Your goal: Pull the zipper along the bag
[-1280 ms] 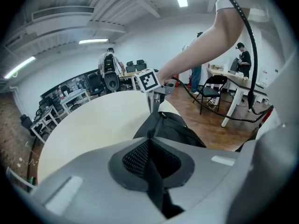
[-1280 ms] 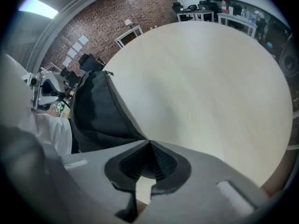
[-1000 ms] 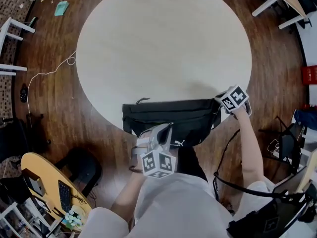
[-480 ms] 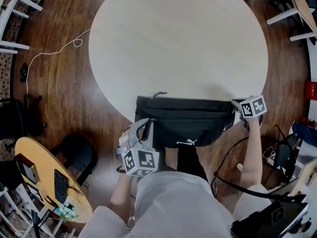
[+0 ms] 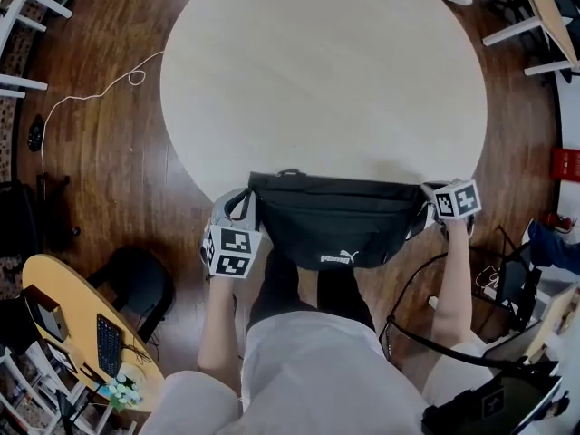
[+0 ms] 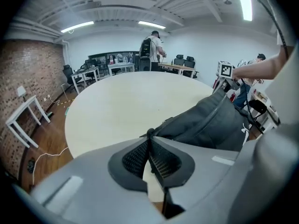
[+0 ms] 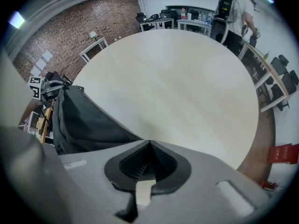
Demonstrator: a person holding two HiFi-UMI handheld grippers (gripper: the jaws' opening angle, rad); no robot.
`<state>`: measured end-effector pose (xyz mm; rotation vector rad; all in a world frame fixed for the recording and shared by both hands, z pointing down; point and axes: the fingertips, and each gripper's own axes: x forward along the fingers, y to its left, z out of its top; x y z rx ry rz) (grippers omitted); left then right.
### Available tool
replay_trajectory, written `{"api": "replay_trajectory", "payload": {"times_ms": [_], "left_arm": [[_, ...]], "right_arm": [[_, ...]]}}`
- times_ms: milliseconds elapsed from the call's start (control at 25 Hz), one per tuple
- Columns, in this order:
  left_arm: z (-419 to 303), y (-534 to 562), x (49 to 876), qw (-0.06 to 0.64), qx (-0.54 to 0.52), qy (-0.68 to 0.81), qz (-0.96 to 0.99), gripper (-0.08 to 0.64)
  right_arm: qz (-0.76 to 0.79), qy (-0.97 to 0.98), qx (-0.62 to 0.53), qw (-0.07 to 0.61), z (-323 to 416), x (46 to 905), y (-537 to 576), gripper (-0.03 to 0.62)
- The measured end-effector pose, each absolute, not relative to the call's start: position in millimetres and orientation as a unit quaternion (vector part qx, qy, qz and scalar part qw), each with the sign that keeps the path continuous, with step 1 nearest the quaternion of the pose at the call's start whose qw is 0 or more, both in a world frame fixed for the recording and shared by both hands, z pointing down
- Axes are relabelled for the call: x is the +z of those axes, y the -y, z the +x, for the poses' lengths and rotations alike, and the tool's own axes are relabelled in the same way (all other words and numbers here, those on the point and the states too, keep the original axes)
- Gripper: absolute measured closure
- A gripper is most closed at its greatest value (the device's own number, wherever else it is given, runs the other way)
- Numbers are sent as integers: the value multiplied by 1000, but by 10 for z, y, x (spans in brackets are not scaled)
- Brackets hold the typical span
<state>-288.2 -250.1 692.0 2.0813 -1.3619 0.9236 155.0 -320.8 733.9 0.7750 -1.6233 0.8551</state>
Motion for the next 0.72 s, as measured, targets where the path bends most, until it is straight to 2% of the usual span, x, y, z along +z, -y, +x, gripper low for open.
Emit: {"api": "replay_trajectory", "payload": {"times_ms": [200,360,480,520,600,720], "left_arm": [[-2867,2629,6926,301,269,511,759,523],[-2987,2553,6694,316,234,508,767,493],[-3198,2515,6467,295,231,532,760,499],[-3256,2509,6387,285,230,540,757,543],[-3317,2507,6221,265,229,550,758,543],[-3282,2463,5893,228,218,561,765,543]], "right_arm": [[368,678,341,537,1519,7360,3204,600],[403,669,314,540,1508,7381,3201,601],[425,663,299,539,1538,7369,3241,601],[439,660,286,538,1574,7329,3272,601],[474,659,253,526,1646,7158,3359,601],[516,694,215,454,1590,6611,3458,601]]}}
